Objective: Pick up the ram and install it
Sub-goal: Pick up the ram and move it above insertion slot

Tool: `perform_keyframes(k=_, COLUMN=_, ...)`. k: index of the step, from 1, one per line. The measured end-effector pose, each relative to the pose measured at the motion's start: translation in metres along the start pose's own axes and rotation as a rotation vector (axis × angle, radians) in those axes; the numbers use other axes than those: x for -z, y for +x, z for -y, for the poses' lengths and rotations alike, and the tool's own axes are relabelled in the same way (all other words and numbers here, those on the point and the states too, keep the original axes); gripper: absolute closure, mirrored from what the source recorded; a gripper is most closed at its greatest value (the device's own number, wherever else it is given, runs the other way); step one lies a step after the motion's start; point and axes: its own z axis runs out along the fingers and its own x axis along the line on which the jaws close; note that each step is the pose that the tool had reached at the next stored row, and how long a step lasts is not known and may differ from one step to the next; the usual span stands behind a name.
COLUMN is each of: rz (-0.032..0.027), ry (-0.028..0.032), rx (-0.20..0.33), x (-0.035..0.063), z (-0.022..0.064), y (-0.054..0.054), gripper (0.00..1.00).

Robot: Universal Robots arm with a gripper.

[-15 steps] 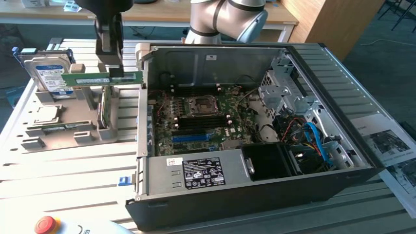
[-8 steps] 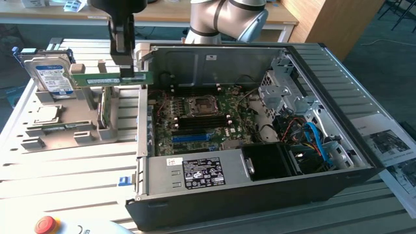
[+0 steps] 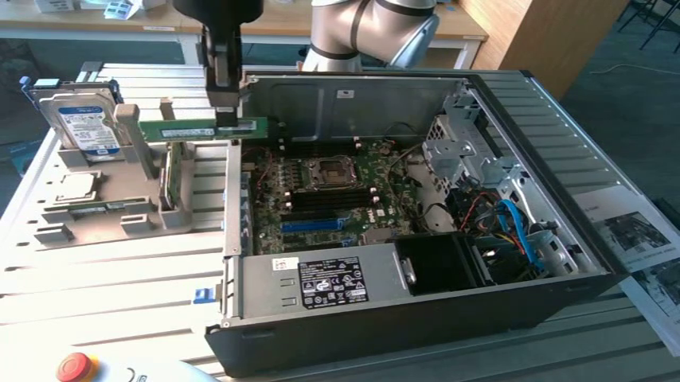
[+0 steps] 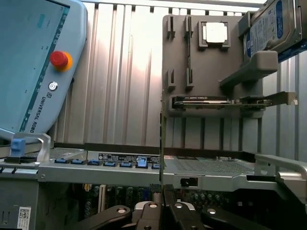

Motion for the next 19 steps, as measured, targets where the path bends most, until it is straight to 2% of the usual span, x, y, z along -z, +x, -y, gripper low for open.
perform_keyframes(k=19, rz=0.0000, ry=-0.0006, rx=0.000, x=0.0033, z=0.0467, y=0.005, gripper=0.88)
